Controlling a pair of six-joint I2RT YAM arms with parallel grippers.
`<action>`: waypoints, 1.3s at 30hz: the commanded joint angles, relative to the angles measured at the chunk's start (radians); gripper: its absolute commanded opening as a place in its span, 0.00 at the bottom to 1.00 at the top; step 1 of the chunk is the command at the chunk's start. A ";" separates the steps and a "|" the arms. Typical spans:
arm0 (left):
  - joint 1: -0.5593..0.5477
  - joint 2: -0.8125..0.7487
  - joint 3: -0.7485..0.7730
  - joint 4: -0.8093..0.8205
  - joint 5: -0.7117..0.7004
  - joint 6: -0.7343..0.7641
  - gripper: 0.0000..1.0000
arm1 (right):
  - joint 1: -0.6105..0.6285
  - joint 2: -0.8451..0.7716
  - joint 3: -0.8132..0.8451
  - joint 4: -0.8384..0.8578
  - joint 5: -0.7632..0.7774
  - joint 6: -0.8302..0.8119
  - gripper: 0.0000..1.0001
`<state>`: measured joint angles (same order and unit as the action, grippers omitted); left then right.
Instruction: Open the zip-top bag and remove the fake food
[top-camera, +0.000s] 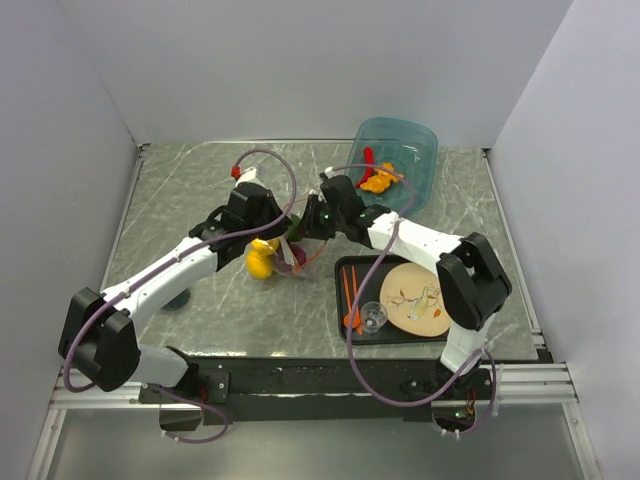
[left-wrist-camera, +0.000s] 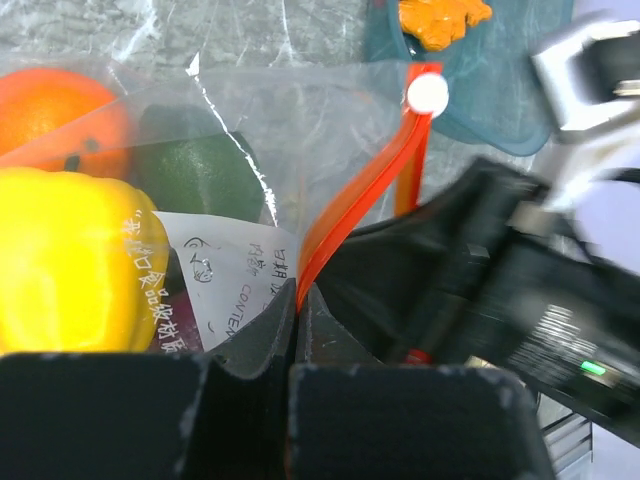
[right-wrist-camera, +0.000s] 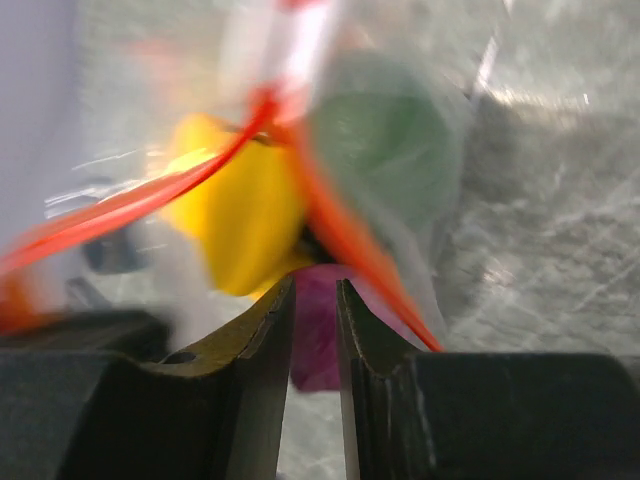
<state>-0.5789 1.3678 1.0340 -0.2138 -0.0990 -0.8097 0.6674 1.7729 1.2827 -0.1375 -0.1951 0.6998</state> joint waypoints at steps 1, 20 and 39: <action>-0.016 -0.042 -0.015 0.062 -0.016 -0.020 0.01 | 0.014 0.003 0.030 0.026 -0.017 -0.005 0.32; -0.024 -0.323 -0.313 -0.026 0.039 -0.097 0.16 | 0.026 -0.003 -0.080 0.016 -0.214 -0.172 0.64; -0.041 -0.112 -0.445 0.206 -0.087 -0.167 0.01 | 0.038 0.069 -0.097 0.069 -0.326 -0.183 0.84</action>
<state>-0.6109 1.2217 0.5968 -0.0917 -0.1421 -0.9668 0.6880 1.8149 1.1721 -0.1089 -0.4919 0.5251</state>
